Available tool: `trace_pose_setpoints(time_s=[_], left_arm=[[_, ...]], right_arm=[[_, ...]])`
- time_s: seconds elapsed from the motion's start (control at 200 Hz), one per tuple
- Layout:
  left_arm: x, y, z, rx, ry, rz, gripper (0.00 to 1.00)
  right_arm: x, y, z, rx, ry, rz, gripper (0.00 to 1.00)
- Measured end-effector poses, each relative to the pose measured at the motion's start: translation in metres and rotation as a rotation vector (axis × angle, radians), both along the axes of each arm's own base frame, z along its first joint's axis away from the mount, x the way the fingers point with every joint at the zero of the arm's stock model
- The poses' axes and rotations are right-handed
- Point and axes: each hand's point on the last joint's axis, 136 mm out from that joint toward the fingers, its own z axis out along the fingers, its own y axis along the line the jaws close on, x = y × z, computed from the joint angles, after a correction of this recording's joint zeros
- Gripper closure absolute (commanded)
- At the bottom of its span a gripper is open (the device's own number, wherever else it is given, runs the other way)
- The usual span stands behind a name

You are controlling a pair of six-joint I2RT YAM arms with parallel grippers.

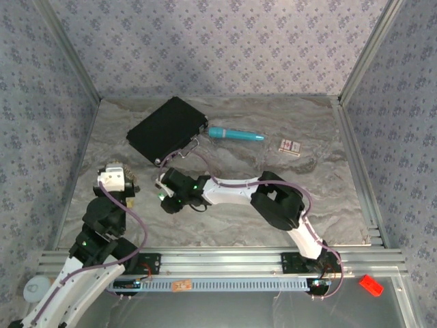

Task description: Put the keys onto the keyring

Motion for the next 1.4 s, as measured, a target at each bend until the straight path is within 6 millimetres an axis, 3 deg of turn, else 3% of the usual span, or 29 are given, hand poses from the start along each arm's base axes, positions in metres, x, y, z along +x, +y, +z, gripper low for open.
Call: trace_pose_setpoints(time_s=[0.305,0.645,0.8,0.979,1.194,1.289,1.399], left_arm=[[0.0,0.0,-0.005,-0.017,0.013,-0.001,1.0],[0.001,0.0,-0.005,-0.024,0.013,-0.002,1.0],[0.001,-0.003,-0.005,-0.023,0.013,-0.015,1.0],[0.003,-0.017,-0.006,-0.006,0.02,-0.093,1.0],[0.017,-0.063,-0.033,0.086,0.121,-0.303,1.0],[0.019,-0.084,-0.049,0.117,0.166,-0.407,1.0],[0.019,-0.107,-0.061,0.139,0.2,-0.522,1.0]], right_arm=[[0.013,0.014,-0.013,-0.015,-0.011,-0.048,0.7],[0.016,0.014,-0.017,-0.039,-0.028,-0.074,0.95],[0.015,0.011,-0.016,-0.046,-0.037,-0.074,1.0],[-0.001,-0.019,0.006,-0.059,-0.051,-0.051,1.0],[-0.024,-0.074,0.055,-0.03,-0.096,-0.016,1.0],[-0.034,-0.103,0.056,-0.041,-0.091,-0.016,1.0],[-0.042,-0.143,0.041,-0.092,-0.055,-0.04,1.0]])
